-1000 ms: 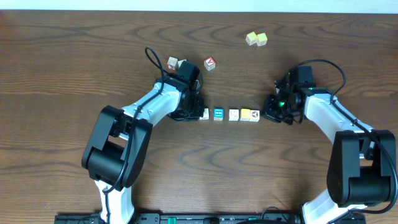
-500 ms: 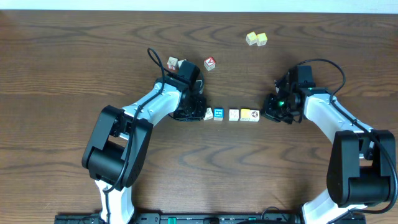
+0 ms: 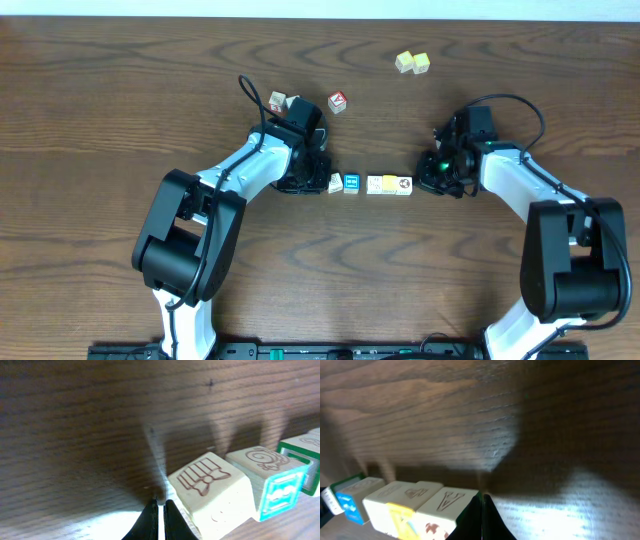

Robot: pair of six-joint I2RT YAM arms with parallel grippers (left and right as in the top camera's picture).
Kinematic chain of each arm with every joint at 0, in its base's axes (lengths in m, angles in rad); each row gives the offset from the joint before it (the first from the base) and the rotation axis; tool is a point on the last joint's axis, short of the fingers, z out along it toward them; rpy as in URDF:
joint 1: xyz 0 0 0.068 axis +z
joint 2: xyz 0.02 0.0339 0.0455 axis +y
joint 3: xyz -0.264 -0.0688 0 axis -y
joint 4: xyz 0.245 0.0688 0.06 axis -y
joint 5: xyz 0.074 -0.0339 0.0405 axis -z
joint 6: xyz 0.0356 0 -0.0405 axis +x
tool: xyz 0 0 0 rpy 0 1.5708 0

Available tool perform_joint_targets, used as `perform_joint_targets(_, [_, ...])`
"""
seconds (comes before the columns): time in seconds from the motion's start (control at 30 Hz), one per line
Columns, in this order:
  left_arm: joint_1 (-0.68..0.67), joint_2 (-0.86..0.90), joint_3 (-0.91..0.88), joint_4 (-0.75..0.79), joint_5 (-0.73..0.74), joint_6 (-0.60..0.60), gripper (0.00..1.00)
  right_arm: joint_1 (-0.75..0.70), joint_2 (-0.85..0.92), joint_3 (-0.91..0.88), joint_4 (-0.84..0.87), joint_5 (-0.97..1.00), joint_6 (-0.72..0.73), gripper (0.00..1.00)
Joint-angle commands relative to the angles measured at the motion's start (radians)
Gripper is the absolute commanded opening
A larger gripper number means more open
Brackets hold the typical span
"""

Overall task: Lift 5 blocks
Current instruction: 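Push the block row inward from both ends with both grippers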

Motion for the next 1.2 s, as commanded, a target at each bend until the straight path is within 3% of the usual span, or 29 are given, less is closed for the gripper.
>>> perform_joint_targets(0.0, [-0.003, 0.017, -0.010, 0.000, -0.058, 0.016, 0.07, 0.006, 0.019, -0.005, 0.014, -0.007, 0.007, 0.01])
perform_joint_targets(0.9, [0.000, 0.014, -0.010, -0.058, 0.012, 0.084, 0.08, 0.043, 0.019, -0.005, 0.042, -0.039, 0.027, 0.01])
perform_joint_targets(1.17, [0.022, -0.059, 0.000, -0.056, 0.011, 0.099, 0.07, 0.045, 0.019, -0.005, 0.037, -0.015, 0.027, 0.01])
